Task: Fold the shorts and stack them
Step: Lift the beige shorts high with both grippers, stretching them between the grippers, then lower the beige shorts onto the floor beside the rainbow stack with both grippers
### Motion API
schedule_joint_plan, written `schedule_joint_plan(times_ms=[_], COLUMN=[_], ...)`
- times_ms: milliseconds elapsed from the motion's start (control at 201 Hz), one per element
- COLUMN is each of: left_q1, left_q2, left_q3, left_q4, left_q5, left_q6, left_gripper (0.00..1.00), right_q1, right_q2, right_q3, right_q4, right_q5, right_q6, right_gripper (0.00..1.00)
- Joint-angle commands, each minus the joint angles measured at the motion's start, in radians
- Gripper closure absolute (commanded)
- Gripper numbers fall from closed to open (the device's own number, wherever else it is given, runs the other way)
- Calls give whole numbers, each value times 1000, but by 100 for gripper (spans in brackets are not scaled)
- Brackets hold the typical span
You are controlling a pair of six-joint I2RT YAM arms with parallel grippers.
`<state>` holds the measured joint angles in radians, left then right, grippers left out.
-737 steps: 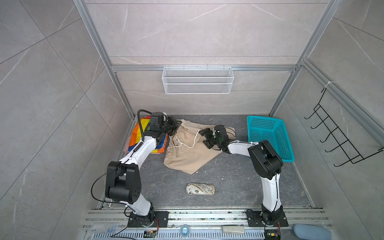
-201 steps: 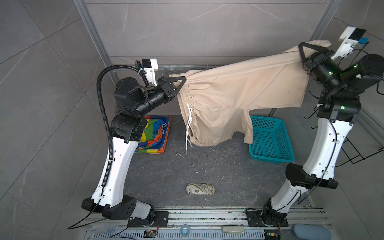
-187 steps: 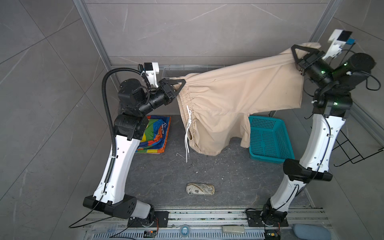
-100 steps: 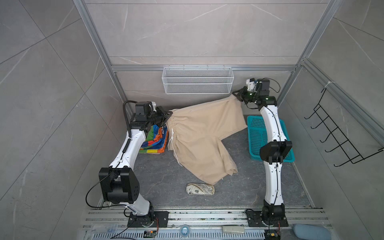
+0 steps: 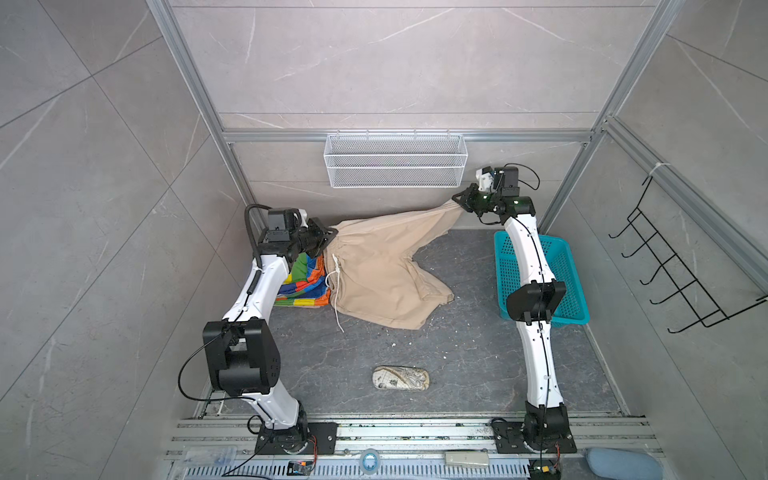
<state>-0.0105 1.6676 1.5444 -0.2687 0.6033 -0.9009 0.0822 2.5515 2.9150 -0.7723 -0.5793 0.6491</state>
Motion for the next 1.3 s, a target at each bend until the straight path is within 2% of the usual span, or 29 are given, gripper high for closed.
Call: schedule_joint_plan(times_ms=[0, 85, 149, 249, 289, 379, 473, 568, 653, 772, 872, 1031, 1136, 1290], left_q1=[-60, -131, -188, -277, -314, -363, -394, -398, -388, -324, -244, -131, -62, 9], left_q2=[-99, -138, -160, -178, -182, -183, -186, -183, -177, -172, -172, -148, -109, -70], left_q3=[215, 366, 476, 624, 661, 714, 737, 737, 730, 619, 443, 165, 44, -49], left_q4=[-10, -85, -132, -173, -176, -154, -113, -89, -159, -155, -99, -29, 5, 4], left_q5=[-10, -39, -57, -84, -100, -102, -92, -91, -162, -157, -120, -103, -74, -66], left_q6=[120, 184, 201, 210, 205, 163, 115, 95, 136, 110, 57, 56, 68, 115], left_gripper=[100, 100, 100, 100, 100, 100, 100, 100, 100, 100, 100, 100, 100, 100], right_q1=[-20, -26, -49, -166, -222, -303, -344, -351, -346, -307, -244, -132, -83, -34], right_q2=[-206, -346, -488, -730, -770, -705, -598, -520, -469, -394, -311, -140, -34, 57], right_q3=[87, 59, -68, -428, -471, -287, -130, -86, -105, -119, -117, -70, -20, 9], right_q4=[-30, -15, 72, 405, 466, 351, 329, 329, 317, 243, 172, 65, 50, 43], right_q5=[-18, -37, -57, -118, -130, -154, -188, -174, -154, -113, -63, 17, 34, 53], right_q6=[-30, -43, -20, 174, 219, 209, 271, 289, 266, 167, 63, -72, -88, -101], right_gripper=[100, 100, 100, 100, 100, 100, 100, 100, 100, 100, 100, 100, 100, 100])
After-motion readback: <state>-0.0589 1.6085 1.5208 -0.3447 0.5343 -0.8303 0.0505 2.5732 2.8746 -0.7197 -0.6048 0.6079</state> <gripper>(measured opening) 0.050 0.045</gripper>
